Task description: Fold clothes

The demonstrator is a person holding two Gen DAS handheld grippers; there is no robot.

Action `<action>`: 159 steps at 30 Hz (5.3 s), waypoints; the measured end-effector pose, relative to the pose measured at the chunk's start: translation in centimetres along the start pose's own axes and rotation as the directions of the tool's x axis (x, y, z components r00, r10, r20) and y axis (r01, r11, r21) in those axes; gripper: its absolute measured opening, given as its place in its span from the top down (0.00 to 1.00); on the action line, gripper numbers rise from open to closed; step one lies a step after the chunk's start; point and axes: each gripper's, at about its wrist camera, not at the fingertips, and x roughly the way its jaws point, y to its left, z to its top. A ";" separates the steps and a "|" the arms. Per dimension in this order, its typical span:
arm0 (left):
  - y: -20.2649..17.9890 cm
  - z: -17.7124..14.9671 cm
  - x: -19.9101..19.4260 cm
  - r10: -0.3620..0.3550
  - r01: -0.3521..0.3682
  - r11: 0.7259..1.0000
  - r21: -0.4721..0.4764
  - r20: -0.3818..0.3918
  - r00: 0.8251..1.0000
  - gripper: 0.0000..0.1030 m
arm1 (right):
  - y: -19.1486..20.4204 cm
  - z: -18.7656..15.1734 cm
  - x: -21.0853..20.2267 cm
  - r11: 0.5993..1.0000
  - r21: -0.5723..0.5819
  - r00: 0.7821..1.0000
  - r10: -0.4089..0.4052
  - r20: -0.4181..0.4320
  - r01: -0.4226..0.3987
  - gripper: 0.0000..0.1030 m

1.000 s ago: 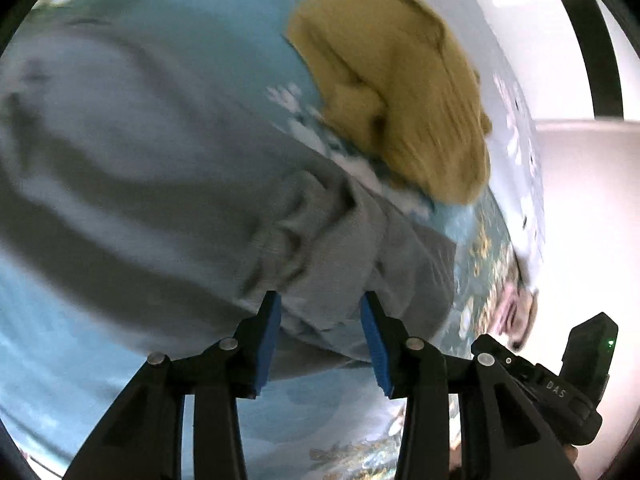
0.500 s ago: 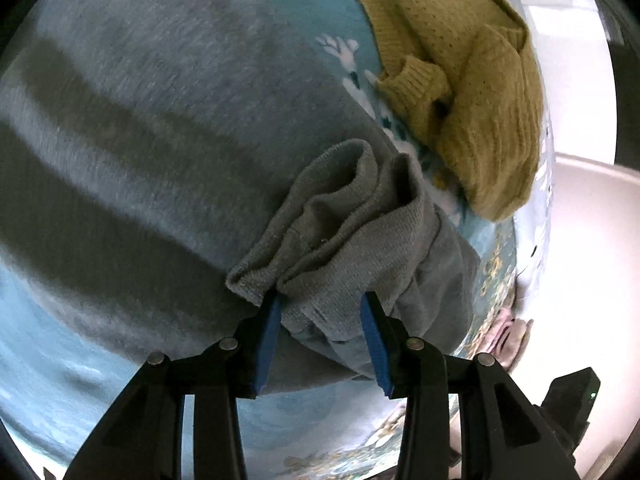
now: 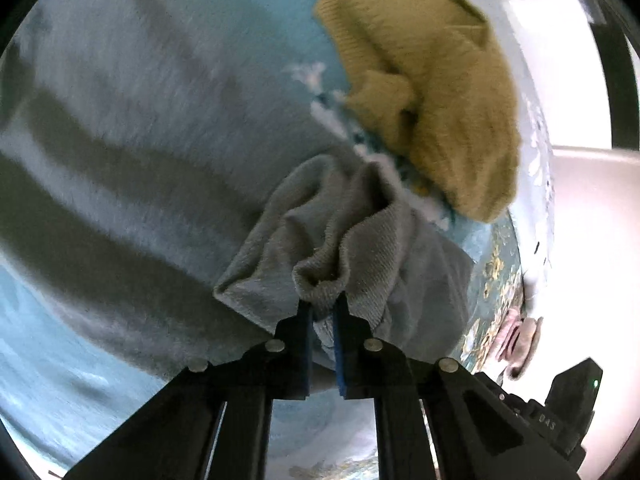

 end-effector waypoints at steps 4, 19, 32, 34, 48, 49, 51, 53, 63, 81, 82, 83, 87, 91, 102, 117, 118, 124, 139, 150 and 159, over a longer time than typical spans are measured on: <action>-0.8 -0.5 -4.0 -0.101 0.096 0.993 0.063 0.075 0.992 0.93 | 0.3 0.0 0.1 1.000 -0.018 1.000 0.012 0.002 -0.012 0.73; 5.7 -2.3 1.1 0.003 -0.008 0.992 -0.128 -0.044 0.999 0.91 | 3.4 1.4 4.1 0.980 -0.194 0.999 -0.045 -0.026 0.039 0.73; 6.2 -2.9 1.9 0.013 -0.024 0.989 -0.143 -0.073 0.997 0.89 | 2.2 3.0 8.1 0.983 -0.163 0.987 -0.107 -0.117 0.088 0.73; 6.1 -3.2 0.6 -0.027 0.017 0.990 -0.143 -0.068 0.997 0.89 | 2.4 3.1 7.2 0.986 -0.151 0.990 -0.094 -0.106 0.078 0.73; 19.3 0.7 -14.8 0.021 0.151 0.883 -0.444 0.360 0.933 0.52 | 5.5 0.5 -0.3 0.978 -0.197 0.998 -0.066 -0.022 0.061 0.73; 21.3 0.4 -14.8 0.031 0.169 0.854 -0.492 0.372 0.928 0.48 | 5.5 0.2 -0.5 0.978 -0.198 0.997 -0.071 -0.024 0.065 0.73; 23.7 -0.3 -13.8 0.039 0.200 0.802 -0.563 0.383 0.923 0.39 | 5.4 -0.5 -0.9 0.977 -0.199 0.996 -0.080 -0.028 0.073 0.73; 25.0 0.1 -13.0 0.044 0.220 0.769 -0.600 0.394 0.918 0.33 | 5.4 -0.9 -1.2 0.978 -0.191 0.996 -0.087 -0.032 0.079 0.73; 23.5 3.9 -8.6 0.037 0.272 0.705 -0.655 0.417 0.908 0.37 | 6.8 -0.6 -1.5 0.967 -0.226 0.992 -0.127 -0.028 0.117 0.73; 1.9 5.6 -16.4 0.051 -0.043 0.999 -0.028 0.489 0.871 0.82 | 7.5 -1.2 -2.3 0.969 -0.239 0.998 -0.062 -0.011 0.058 0.73; -0.4 5.5 -16.4 0.043 -0.072 0.997 0.041 0.494 0.869 0.82 | 7.3 -1.3 -2.3 0.973 -0.227 0.998 -0.054 -0.011 0.050 0.73; -2.8 5.3 -16.5 0.033 -0.100 0.989 0.110 0.497 0.867 0.82 | 7.0 -1.3 -2.4 0.976 -0.214 0.999 -0.046 -0.011 0.042 0.73; -12.4 3.6 -15.1 -0.034 -0.152 0.926 0.347 0.476 0.879 0.82 | 5.6 -1.7 -2.6 0.986 -0.167 1.000 -0.020 -0.001 0.020 0.73; -20.4 1.5 -10.0 -0.055 -0.159 0.844 0.513 0.377 0.925 0.82 | 3.2 -2.2 -3.0 0.993 -0.115 1.000 -0.013 0.009 0.014 0.73; -25.9 -6.0 6.9 0.164 -0.157 0.719 0.677 0.055 0.985 0.82 | -6.1 -1.6 -4.9 0.994 0.098 0.997 -0.057 0.049 0.052 0.72; -23.6 -4.9 5.0 0.130 -0.064 0.775 0.629 -0.060 0.990 0.41 | -6.9 -0.7 -4.0 0.996 0.069 0.995 -0.065 0.071 0.060 0.72; -22.5 -4.2 4.1 0.144 -0.092 0.783 0.615 -0.035 0.989 0.41 | -6.5 -0.5 -4.0 0.998 0.055 0.996 -0.045 0.079 0.041 0.73; -14.3 0.8 1.2 0.318 -0.321 0.856 0.405 0.077 0.945 0.42 | -2.8 1.1 -1.8 0.989 -0.063 0.990 0.139 0.022 -0.137 0.59; -6.0 1.5 3.2 0.328 -0.323 0.942 0.095 -0.038 0.944 0.41 | 1.5 6.4 5.7 0.927 -0.256 0.953 0.225 -0.201 -0.273 0.51; -5.9 1.0 3.1 0.290 -0.287 0.956 0.066 -0.030 0.957 0.40 | 1.6 6.4 4.6 0.889 -0.185 0.904 0.389 -0.175 -0.418 0.88; -7.5 0.3 3.7 0.228 -0.221 0.967 0.124 -0.042 0.973 0.38 | -2.3 7.2 4.1 0.915 -0.050 0.915 0.396 -0.079 -0.401 0.88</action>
